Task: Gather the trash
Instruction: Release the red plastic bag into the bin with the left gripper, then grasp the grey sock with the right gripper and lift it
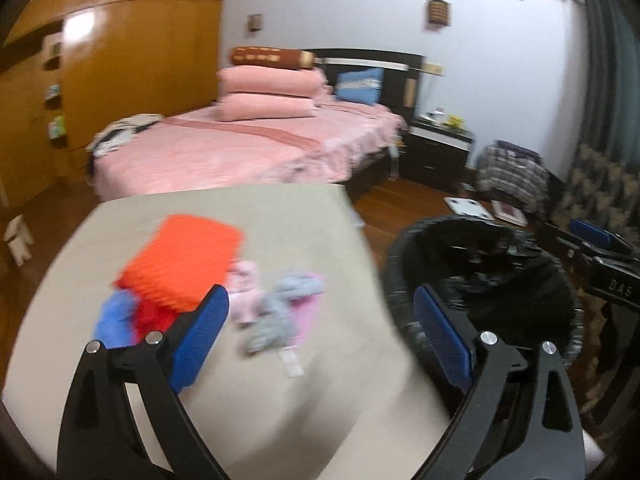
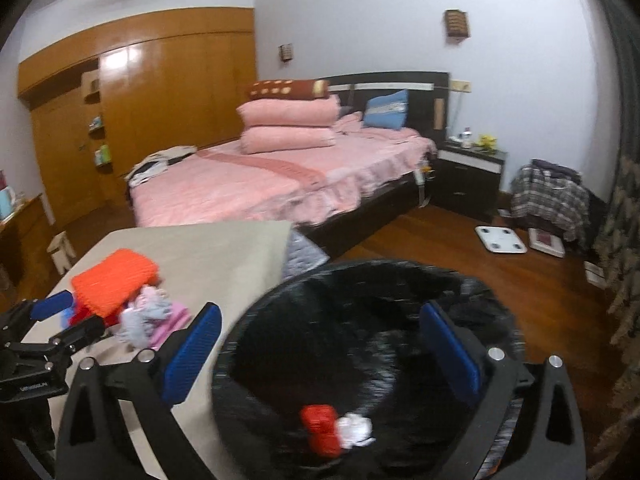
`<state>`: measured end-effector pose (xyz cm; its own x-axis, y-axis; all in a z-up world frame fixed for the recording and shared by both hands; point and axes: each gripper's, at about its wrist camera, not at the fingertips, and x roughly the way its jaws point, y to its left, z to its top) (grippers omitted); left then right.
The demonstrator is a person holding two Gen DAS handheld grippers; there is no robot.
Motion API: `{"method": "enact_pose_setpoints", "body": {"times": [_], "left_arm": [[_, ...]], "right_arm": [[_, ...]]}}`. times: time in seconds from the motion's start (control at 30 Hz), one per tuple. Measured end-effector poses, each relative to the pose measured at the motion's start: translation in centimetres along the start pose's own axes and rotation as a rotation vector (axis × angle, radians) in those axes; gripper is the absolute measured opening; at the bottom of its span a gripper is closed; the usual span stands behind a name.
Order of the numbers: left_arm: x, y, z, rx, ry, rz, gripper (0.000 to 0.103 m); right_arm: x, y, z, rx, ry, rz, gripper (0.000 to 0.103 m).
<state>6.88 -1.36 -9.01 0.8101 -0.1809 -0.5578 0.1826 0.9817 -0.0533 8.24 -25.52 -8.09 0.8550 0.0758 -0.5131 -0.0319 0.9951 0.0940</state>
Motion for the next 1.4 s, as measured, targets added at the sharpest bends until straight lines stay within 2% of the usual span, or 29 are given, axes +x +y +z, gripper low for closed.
{"method": "enact_pose_setpoints", "body": {"times": [0.17,0.4,0.57,0.77,0.87,1.2,1.27,1.4], "left_arm": [[-1.6,4.5,-0.3,-0.036,-0.012,0.108,0.091],[-1.6,9.3,-0.9,-0.099,0.005,0.208,0.091],[-1.3,12.1,-1.7,-0.133,0.022,0.262,0.091],[-0.9,14.2,-2.6,-0.158,0.036,0.287,0.091],[-0.5,15.2,-2.6,-0.167,0.039,0.294,0.091],[0.9,15.5,-3.7,-0.170,0.069,0.291,0.091],[1.0,15.7,-4.0,-0.177,0.073,0.290,0.091],[1.1,15.7,-4.1,-0.179,0.077,0.289,0.091]], "right_arm": [[1.9,5.1,-0.2,-0.063,0.013,0.091,0.097],[4.8,11.2,-1.2,-0.112,0.050,0.198,0.096],[7.2,14.2,-2.4,-0.129,0.101,0.228,0.082],[9.9,17.1,-3.8,-0.165,0.168,0.258,0.062],[11.0,18.0,-4.2,-0.166,0.194,0.261,0.057],[13.4,19.7,-5.2,-0.207,0.279,0.269,0.056],[13.8,19.9,-5.4,-0.210,0.312,0.313,0.042],[13.4,19.4,-5.1,-0.184,0.311,0.340,0.039]]}}
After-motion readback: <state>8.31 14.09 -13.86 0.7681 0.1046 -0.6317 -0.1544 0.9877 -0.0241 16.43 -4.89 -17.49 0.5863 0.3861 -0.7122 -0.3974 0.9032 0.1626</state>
